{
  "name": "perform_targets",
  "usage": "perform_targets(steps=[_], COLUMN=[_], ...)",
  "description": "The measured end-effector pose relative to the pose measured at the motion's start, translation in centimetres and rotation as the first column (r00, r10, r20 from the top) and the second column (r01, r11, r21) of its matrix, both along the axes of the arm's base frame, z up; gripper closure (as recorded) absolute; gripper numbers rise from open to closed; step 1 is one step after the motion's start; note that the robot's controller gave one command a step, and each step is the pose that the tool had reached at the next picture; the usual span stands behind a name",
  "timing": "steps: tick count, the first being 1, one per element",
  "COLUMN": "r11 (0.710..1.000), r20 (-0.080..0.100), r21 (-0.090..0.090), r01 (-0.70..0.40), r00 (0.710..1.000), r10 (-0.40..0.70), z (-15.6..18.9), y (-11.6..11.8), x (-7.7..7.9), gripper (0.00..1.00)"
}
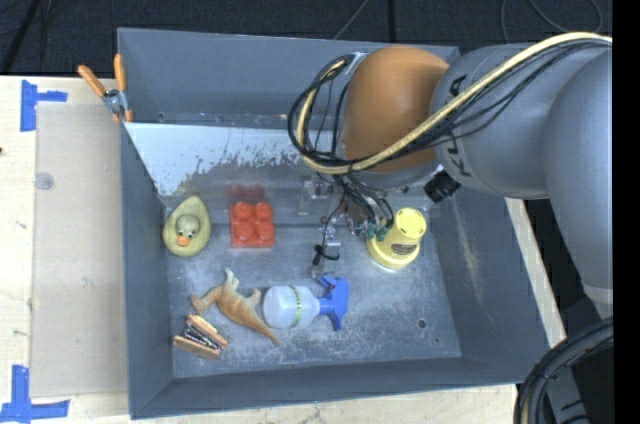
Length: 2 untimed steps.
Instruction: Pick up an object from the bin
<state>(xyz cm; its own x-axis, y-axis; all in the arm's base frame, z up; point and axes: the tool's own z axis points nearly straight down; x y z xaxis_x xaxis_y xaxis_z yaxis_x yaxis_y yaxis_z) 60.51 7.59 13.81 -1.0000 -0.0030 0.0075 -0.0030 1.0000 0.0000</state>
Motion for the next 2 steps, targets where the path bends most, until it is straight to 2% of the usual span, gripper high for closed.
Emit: perform_targets(steps=[1, 2], r11=[1.0, 0.997], r20=[0.006, 0.014], r21=[0.0, 0.001], r01=[0.001, -0.076], r00=[1.0, 0.997], r10=[-0.001, 0.076], z=[0.5, -1.5], y=[0.0, -0.5], x=[0.1, -1.0], gripper=[0.0, 0.0])
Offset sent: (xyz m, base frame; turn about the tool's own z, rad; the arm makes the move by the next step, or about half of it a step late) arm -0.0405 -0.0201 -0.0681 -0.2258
